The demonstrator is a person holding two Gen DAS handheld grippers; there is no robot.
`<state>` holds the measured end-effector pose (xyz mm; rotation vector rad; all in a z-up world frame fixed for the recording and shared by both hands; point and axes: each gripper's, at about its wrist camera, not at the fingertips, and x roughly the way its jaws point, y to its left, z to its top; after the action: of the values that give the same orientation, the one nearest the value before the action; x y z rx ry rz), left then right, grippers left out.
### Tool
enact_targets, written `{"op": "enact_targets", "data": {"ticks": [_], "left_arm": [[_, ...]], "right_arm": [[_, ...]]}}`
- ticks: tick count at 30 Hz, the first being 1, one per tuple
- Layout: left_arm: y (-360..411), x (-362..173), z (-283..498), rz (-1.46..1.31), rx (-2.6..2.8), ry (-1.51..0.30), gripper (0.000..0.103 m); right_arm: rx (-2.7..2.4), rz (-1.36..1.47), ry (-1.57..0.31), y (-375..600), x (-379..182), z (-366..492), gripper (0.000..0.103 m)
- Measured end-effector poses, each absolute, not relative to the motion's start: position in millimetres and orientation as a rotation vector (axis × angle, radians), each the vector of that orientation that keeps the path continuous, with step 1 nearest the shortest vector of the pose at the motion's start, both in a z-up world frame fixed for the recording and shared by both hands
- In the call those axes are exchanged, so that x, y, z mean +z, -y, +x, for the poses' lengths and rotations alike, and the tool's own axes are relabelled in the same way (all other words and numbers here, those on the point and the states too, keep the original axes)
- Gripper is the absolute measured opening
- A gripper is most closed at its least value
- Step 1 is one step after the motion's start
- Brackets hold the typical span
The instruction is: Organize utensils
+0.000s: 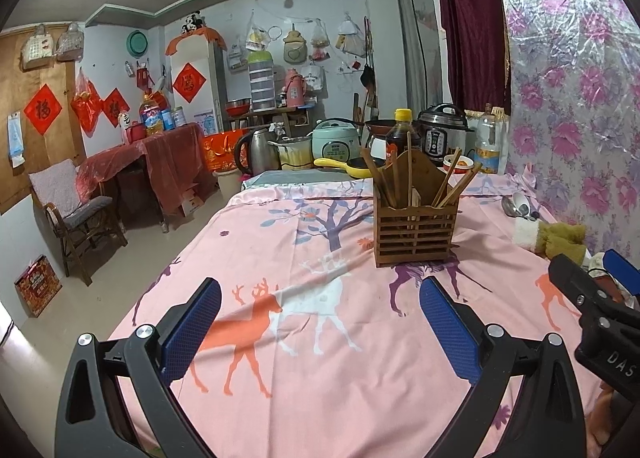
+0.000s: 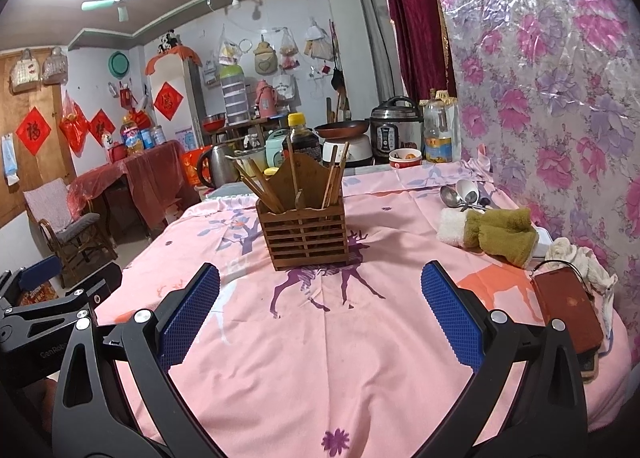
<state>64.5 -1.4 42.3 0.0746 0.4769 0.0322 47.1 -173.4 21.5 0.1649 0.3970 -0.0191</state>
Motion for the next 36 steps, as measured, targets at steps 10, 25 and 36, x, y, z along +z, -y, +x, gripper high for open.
{"op": "enact_targets", "data": {"ticks": [10, 25, 36], "left_arm": [[5.0, 27.4, 123.7, 0.086, 0.026, -0.535, 0.098], [14.8, 17.7, 179.2, 0.087, 0.004, -0.567, 0.098], [16.1, 8.0, 191.2, 0.087, 0.009, -0.595, 0.098]], "right_arm": [[-0.030, 0.157, -0.412, 174.4, 20.5, 103.4, 0.098], [-0.050, 0.159, -0.451, 177.9, 6.6, 146.9, 0.098], [-0.045, 0.164, -0.454, 177.4, 5.8, 163.5, 0.098]]}}
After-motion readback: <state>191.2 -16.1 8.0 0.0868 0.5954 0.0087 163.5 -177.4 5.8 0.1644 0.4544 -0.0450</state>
